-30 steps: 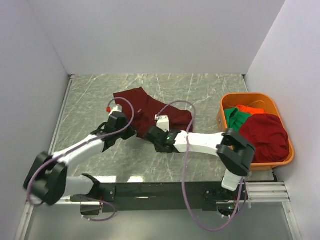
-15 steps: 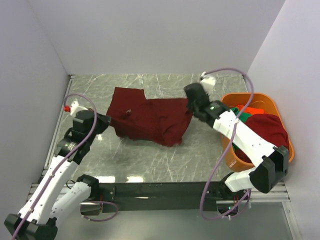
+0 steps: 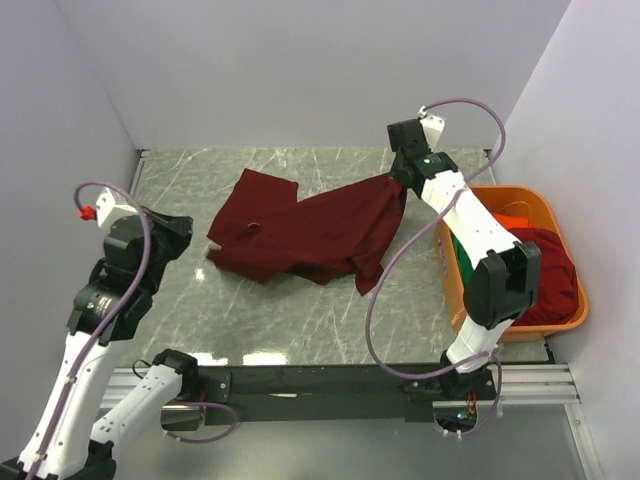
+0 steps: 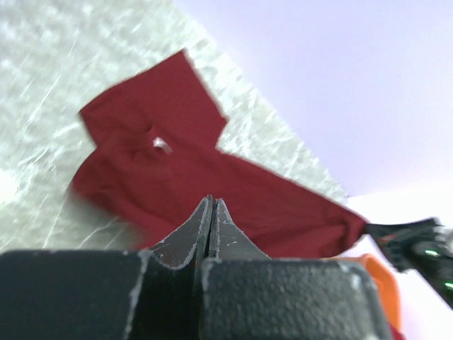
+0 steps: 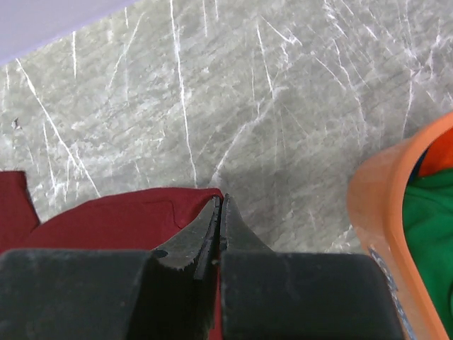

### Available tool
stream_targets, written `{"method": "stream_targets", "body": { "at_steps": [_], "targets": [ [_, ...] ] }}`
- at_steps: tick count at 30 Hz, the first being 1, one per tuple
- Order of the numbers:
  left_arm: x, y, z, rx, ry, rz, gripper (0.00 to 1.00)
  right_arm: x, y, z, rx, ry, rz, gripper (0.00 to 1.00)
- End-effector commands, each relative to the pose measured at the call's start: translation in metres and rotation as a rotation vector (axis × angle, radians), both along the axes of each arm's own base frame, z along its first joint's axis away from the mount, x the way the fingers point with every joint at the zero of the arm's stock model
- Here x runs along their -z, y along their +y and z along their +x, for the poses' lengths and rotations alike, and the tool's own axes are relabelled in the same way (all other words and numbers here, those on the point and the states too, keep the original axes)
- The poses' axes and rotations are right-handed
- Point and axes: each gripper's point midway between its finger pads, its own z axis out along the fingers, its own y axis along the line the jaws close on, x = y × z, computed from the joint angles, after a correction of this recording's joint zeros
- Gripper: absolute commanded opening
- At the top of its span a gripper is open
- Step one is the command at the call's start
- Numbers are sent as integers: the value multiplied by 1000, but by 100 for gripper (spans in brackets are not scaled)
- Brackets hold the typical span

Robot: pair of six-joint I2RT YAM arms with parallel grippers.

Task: Fold and stack the t-shirts
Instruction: Flatten the tshirt out

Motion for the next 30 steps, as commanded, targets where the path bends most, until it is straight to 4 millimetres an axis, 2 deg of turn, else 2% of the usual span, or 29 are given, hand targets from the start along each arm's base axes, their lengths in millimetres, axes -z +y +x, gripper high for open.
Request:
{"method": "stream_targets", "body": {
  "at_steps": [1, 2, 3, 4, 5, 6, 7, 8, 9, 10, 11, 12, 13, 16, 18, 19, 22, 23, 24, 26, 27, 28, 30],
  "targets": [
    [-47, 9, -5, -19, -112, 15, 1, -30, 3, 16, -23, -62, 35, 0],
    [-56, 7, -3, -9, -138, 10, 1, -31, 5, 21, -30, -65, 36, 0],
    [-60, 2, 1, 11, -147, 12, 1, -43, 8, 29, -36, -92, 47, 1],
    [-66, -2, 4, 35, -161, 23, 1, -31, 12, 39, -44, -62, 41, 2],
    [-68, -8, 7, 65, -168, 21, 1, -27, 11, 42, -46, -30, 32, 2],
    [-64, -18, 15, 106, -152, 17, 1, -46, 12, 52, -45, -67, 45, 2],
    [-52, -23, 21, 122, -121, 20, 1, -33, 15, 60, -51, -33, 40, 2],
    [-41, -25, 25, 122, -92, 18, 1, -33, 13, 61, -49, -23, 42, 2],
    [-26, -27, 30, 110, -55, -8, 1, -37, 13, 64, -49, -32, 48, 2],
    [11, -30, 34, 113, 18, -8, 1, -36, 12, 65, -48, -34, 52, 2],
    [30, -34, 36, 117, 54, -22, 2, -35, 12, 67, -50, -41, 60, 2],
    [50, -38, 37, 115, 89, -56, 7, -29, 11, 65, -47, -30, 58, 2],
    [90, -39, 36, 109, 157, -56, 19, -27, 9, 65, -43, -30, 57, 2],
    [149, -44, 28, 110, 258, -99, 40, -11, 11, 69, -51, -9, 63, 2],
    [166, -47, 23, 110, 272, -108, 48, -3, 15, 72, -57, 7, 74, 2],
    [181, -45, 21, 104, 290, -96, 57, 5, 16, 73, -57, 22, 74, 2],
    [191, -43, 29, 103, 285, -52, 72, 15, 20, 73, -68, 36, 90, 1],
    [188, -46, 36, 114, 260, -54, 74, 17, 21, 74, -69, 33, 89, 1],
    [196, -48, 39, 119, 282, -42, 75, 21, 20, 72, -68, 44, 89, 1],
    [196, -51, 48, 117, 282, -45, 75, 23, 19, 72, -70, 45, 85, 1],
    [204, -51, 53, 107, 307, -39, 75, 25, 20, 71, -73, 51, 81, 1],
    [200, -53, 60, 106, 296, -48, 74, 26, 20, 72, -75, 54, 79, 1],
    [209, -54, 67, 99, 320, -46, 71, 27, 20, 71, -80, 55, 73, 1]
  ]
}}
